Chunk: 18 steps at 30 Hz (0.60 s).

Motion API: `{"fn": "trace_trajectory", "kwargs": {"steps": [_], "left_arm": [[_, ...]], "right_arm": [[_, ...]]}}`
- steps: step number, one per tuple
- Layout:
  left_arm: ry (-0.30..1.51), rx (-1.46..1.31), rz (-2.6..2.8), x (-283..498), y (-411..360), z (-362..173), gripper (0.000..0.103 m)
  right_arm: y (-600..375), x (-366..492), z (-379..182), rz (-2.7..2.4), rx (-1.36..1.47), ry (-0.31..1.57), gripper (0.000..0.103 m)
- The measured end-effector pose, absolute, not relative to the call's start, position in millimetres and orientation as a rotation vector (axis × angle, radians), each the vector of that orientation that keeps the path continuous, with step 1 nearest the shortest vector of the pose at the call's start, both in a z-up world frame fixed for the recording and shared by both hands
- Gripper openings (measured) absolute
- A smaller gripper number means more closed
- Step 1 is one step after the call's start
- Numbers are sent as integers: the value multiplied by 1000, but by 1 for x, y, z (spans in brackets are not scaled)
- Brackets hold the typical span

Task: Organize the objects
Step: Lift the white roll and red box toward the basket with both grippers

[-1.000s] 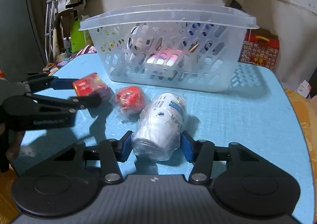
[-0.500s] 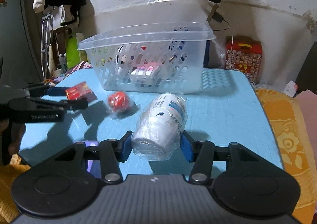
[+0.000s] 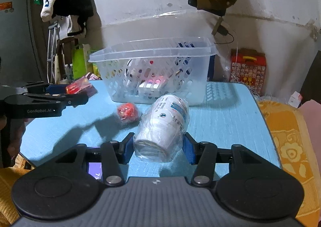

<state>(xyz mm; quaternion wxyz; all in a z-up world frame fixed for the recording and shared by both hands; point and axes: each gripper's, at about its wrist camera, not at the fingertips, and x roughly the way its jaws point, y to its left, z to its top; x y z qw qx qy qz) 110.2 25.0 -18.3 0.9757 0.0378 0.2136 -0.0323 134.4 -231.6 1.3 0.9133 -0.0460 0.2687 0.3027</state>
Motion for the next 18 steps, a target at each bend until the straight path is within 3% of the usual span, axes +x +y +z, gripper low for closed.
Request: {"fn": "trace_trajectory", "kwargs": {"steps": [18], "left_arm": [[374,62,-69,103,26,-8,64]], "right_arm": [[-242,134,13,591,-31,497,54]]}}
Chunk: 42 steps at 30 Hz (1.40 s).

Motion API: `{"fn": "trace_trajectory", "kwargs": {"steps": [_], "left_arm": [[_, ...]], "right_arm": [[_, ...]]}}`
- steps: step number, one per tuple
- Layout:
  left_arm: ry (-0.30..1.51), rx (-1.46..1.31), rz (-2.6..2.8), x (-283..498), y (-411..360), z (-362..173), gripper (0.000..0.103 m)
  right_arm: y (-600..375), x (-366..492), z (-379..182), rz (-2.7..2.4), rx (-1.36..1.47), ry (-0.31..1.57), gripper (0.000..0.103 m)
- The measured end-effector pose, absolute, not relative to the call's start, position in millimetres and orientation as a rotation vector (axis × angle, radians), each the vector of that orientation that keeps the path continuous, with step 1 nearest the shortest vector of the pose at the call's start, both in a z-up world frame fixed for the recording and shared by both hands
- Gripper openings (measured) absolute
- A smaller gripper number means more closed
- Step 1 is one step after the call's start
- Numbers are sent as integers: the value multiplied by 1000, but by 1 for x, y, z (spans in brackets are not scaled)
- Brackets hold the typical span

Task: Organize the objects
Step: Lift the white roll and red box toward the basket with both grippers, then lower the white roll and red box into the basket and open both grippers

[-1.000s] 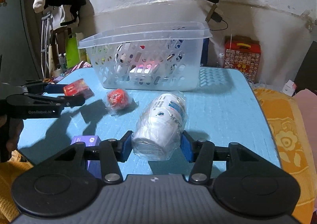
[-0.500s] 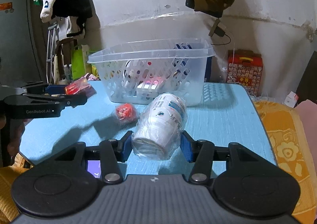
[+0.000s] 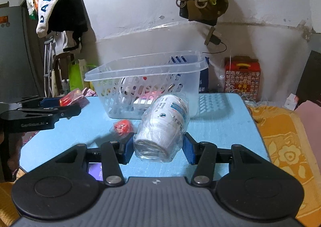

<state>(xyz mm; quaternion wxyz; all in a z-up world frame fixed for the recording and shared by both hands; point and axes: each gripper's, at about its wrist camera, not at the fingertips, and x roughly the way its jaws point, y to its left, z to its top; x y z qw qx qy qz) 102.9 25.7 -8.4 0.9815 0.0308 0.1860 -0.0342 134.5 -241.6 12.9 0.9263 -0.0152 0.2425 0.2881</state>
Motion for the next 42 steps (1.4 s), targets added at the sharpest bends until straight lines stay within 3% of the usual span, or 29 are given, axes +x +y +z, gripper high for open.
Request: {"fn": "trace_trajectory", "kwargs": {"steps": [28,42], "left_arm": [[318,20,-67,100,31,11,64],[240,-76,-65,130,36,95,64]], "right_arm": [[-242,131,43,615,-16,380,53],[-208,171,123,669,1,353,53]]}}
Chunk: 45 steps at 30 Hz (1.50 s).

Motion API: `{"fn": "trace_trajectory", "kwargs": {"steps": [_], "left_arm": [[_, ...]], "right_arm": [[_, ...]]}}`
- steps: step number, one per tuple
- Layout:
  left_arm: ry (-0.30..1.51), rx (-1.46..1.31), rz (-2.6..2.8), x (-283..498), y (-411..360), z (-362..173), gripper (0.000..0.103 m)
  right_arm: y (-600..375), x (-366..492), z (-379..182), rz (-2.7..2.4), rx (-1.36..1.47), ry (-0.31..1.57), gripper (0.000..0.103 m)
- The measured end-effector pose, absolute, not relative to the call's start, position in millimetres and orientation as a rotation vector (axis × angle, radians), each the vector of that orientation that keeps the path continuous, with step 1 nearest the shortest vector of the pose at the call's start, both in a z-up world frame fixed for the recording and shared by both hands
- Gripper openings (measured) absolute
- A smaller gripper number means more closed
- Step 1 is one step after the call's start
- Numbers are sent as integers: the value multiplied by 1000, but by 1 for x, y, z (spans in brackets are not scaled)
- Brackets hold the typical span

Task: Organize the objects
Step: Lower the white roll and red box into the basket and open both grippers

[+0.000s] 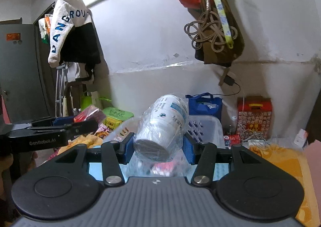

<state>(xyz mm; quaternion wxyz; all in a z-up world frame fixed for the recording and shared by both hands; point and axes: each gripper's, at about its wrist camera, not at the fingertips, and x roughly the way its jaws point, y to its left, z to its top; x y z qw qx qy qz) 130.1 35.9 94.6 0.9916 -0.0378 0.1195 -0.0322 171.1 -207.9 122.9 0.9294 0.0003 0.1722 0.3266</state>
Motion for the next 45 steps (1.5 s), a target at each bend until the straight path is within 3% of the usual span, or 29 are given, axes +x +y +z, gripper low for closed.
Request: {"fn": "trace_trajectory", "kwargs": {"steps": [8,18,31,32,34,35,36,45], "left_arm": [[339,-147,-53,203,48,118,64],[474,-211,-27,272,60,71,64],[548,-162,10,298,67,44,64],[551,-156,15,300,66,44,64],[546,-179,22,301,70,42,68],[541,-189,21,301,71,41,73],[541,-187,19,301,71,41,79],[467,-181,20,280,70,58,80]], "right_arm": [[-189,237,133,699,39,413,53],[-174,278,99,625,-19,471,53],[-143,315,61,580,-115,615,54],[-143,313,60,580,-112,606,55],[-145,311,61,569,-106,582,74],[-146,311,62,568,-105,578,91],[-148,306,64,564,-99,554,97],[-166,295,84,562,-40,531,99]]}}
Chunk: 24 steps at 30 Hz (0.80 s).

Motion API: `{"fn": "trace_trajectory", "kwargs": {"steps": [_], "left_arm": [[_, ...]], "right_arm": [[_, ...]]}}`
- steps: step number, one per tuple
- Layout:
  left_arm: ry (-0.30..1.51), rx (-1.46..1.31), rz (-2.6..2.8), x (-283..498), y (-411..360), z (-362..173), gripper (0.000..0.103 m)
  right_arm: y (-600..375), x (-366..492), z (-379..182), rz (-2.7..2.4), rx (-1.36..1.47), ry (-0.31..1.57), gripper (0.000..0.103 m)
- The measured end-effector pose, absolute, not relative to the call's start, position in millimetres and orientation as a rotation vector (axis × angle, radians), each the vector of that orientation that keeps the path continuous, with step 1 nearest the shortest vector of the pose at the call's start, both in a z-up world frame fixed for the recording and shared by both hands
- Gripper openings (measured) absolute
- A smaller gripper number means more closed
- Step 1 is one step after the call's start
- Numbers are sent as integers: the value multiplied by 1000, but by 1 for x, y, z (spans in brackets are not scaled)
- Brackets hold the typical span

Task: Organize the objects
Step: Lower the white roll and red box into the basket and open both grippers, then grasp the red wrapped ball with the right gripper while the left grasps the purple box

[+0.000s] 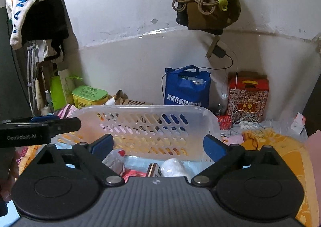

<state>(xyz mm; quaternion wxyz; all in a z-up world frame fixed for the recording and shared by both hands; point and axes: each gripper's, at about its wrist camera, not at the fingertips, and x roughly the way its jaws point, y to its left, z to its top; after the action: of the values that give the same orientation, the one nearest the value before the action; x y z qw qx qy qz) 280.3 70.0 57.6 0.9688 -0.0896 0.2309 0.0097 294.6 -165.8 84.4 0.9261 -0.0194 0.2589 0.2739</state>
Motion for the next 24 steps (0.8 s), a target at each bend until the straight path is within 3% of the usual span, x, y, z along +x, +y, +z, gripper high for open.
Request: {"fn": "trace_trajectory", "kwargs": {"steps": [14,24], "left_arm": [[490,-6,-42,208,15,78,81],[728,-59,-240,93,-26,-1,81]], "right_arm": [[-189,231,112,590,-67,470,103],[-199,194,63,592,-4,503,103]]}}
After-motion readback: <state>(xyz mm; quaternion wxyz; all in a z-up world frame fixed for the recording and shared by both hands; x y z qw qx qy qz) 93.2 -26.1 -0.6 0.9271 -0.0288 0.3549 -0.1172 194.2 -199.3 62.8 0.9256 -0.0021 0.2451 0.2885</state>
